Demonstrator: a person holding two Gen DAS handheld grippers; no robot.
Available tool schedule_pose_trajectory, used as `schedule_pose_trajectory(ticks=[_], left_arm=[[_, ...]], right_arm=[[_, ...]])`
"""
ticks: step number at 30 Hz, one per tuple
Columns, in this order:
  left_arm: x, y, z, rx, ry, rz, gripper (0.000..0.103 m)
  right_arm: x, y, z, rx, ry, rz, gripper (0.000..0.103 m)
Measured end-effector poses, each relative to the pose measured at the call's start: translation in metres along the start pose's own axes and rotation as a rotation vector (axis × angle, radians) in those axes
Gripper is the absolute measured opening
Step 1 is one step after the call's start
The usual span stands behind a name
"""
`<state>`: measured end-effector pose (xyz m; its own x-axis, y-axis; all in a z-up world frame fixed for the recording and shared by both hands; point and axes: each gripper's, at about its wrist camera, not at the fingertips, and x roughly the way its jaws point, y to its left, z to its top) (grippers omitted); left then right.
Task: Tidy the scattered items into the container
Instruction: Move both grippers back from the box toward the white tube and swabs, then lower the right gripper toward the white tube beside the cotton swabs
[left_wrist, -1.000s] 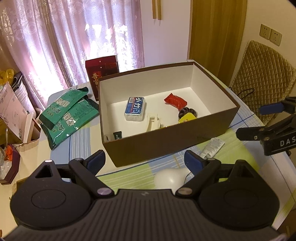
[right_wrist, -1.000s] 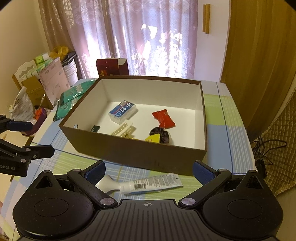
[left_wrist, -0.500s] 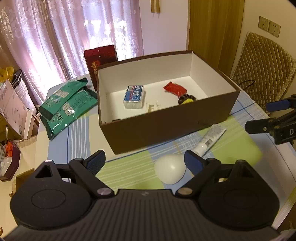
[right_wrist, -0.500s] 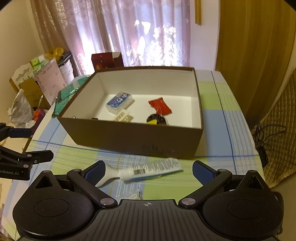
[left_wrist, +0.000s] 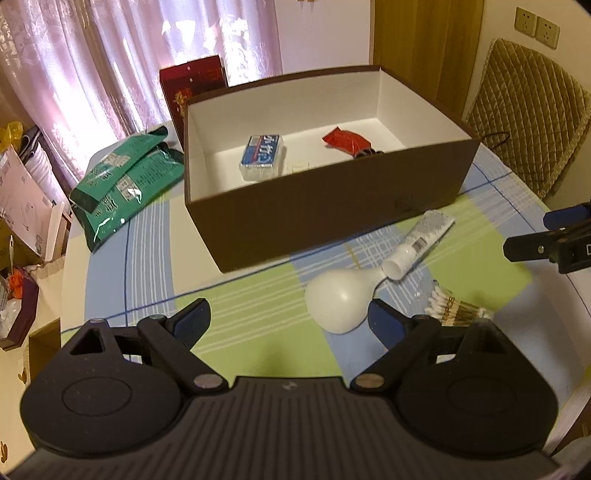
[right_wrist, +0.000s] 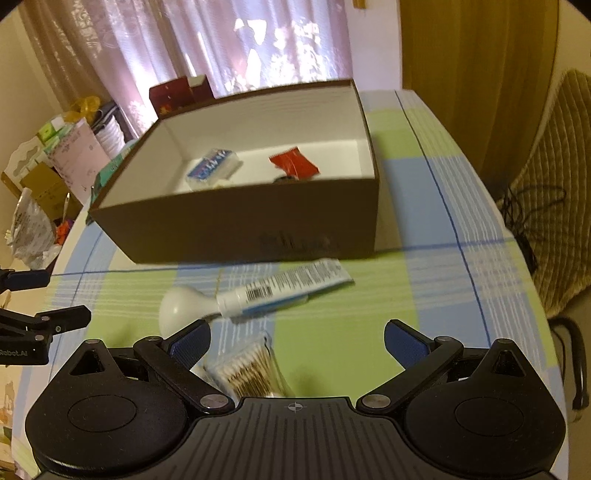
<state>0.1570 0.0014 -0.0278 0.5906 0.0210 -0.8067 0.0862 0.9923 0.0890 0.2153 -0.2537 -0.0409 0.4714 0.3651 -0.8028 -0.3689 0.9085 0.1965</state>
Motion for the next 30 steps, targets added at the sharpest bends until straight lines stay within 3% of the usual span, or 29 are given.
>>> schedule_pose_trajectory(ticks=[9, 15, 25, 30], left_arm=[[0.012, -0.006, -0.021, 0.056, 0.003, -0.002, 0.089], [0.023, -0.015, -0.036, 0.141, 0.0, -0.019, 0.085], [0.054, -0.016, -0.025, 0.295, 0.002, -0.158, 0.067], [0.075, -0.022, -0.01, 0.416, 0.003, -0.246, 0.066]], right_arm=[[0.009, -0.021, -0.023, 0.097, 0.026, 0.002, 0.103], [0.017, -0.046, -0.04, 0.262, 0.036, 0.079, 0.103], [0.03, -0.081, -0.046, 0.42, 0.061, 0.07, 0.103], [0.037, -0.095, -0.044, 0.471, 0.068, 0.057, 0.103]])
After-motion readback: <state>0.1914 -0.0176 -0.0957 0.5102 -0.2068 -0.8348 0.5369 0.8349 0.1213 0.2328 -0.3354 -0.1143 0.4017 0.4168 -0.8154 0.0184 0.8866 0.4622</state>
